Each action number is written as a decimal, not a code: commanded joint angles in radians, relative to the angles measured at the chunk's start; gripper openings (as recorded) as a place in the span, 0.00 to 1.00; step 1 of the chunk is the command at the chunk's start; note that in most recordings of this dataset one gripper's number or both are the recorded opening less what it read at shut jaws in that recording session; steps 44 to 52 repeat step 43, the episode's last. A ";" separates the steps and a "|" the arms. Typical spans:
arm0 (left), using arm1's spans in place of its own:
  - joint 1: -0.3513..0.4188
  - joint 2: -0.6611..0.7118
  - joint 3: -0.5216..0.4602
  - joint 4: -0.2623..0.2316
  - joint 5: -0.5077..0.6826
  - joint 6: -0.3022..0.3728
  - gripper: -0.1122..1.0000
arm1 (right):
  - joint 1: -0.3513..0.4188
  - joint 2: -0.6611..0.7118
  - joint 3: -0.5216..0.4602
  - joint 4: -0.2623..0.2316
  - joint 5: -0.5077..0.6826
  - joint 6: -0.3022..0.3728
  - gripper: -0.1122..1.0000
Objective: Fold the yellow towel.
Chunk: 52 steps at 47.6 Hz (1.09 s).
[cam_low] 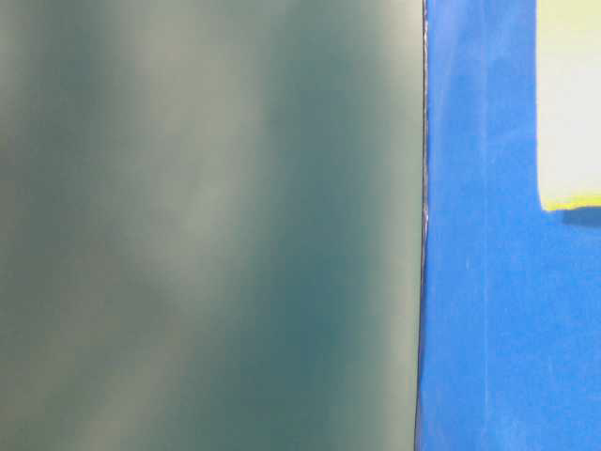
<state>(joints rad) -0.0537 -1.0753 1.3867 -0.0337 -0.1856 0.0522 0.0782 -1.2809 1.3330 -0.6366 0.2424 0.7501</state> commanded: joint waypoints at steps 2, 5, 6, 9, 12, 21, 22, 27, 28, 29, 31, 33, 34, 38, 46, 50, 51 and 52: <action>0.006 0.003 -0.011 -0.002 -0.003 -0.002 0.68 | -0.002 0.015 -0.012 0.000 -0.006 0.002 0.62; 0.006 0.000 -0.011 -0.002 -0.002 -0.002 0.68 | -0.002 0.015 -0.012 0.000 -0.006 0.002 0.62; 0.006 0.000 -0.011 -0.002 -0.002 -0.002 0.68 | -0.002 0.015 -0.011 0.000 -0.006 0.002 0.62; 0.006 -0.002 -0.011 -0.003 0.002 -0.002 0.68 | -0.002 0.015 -0.011 0.000 -0.006 0.000 0.62; 0.006 -0.005 -0.012 -0.003 0.003 -0.002 0.68 | -0.002 0.015 -0.011 0.000 -0.006 0.002 0.62; 0.006 -0.009 -0.012 -0.002 0.014 -0.002 0.68 | -0.002 0.015 -0.011 0.000 -0.008 0.002 0.62; 0.006 -0.009 -0.012 -0.002 0.014 -0.002 0.68 | -0.002 0.015 -0.011 0.000 -0.009 0.002 0.62; 0.006 -0.011 -0.014 -0.002 0.015 -0.002 0.68 | -0.002 0.015 -0.012 0.000 -0.009 0.002 0.62; 0.006 -0.012 -0.014 -0.002 0.015 -0.002 0.68 | -0.003 0.015 -0.012 0.000 -0.009 0.000 0.62; 0.006 -0.012 -0.014 -0.002 0.015 -0.002 0.68 | -0.002 0.015 -0.011 0.000 -0.009 0.000 0.62; 0.006 -0.014 -0.014 -0.002 0.015 -0.002 0.68 | -0.002 0.015 -0.012 0.000 -0.009 0.000 0.62; 0.006 -0.014 -0.014 -0.002 0.015 -0.002 0.68 | -0.002 0.015 -0.012 0.000 -0.009 0.000 0.62; 0.006 -0.014 -0.014 -0.002 0.015 -0.002 0.68 | -0.002 0.015 -0.012 0.002 -0.009 0.000 0.62; 0.006 -0.014 -0.015 0.000 0.015 -0.002 0.68 | -0.002 0.015 -0.012 0.000 -0.011 0.000 0.62; 0.006 -0.015 -0.014 0.000 0.017 -0.002 0.67 | -0.002 0.015 -0.011 0.000 -0.011 0.000 0.62; 0.006 -0.015 -0.014 0.000 0.017 -0.002 0.67 | -0.002 0.015 -0.011 0.000 -0.011 0.000 0.62; 0.006 -0.015 -0.014 0.000 0.017 -0.002 0.67 | -0.002 0.015 -0.011 0.000 -0.011 0.000 0.62; 0.006 -0.015 -0.014 0.000 0.017 -0.002 0.67 | -0.002 0.015 -0.011 0.000 -0.011 0.000 0.62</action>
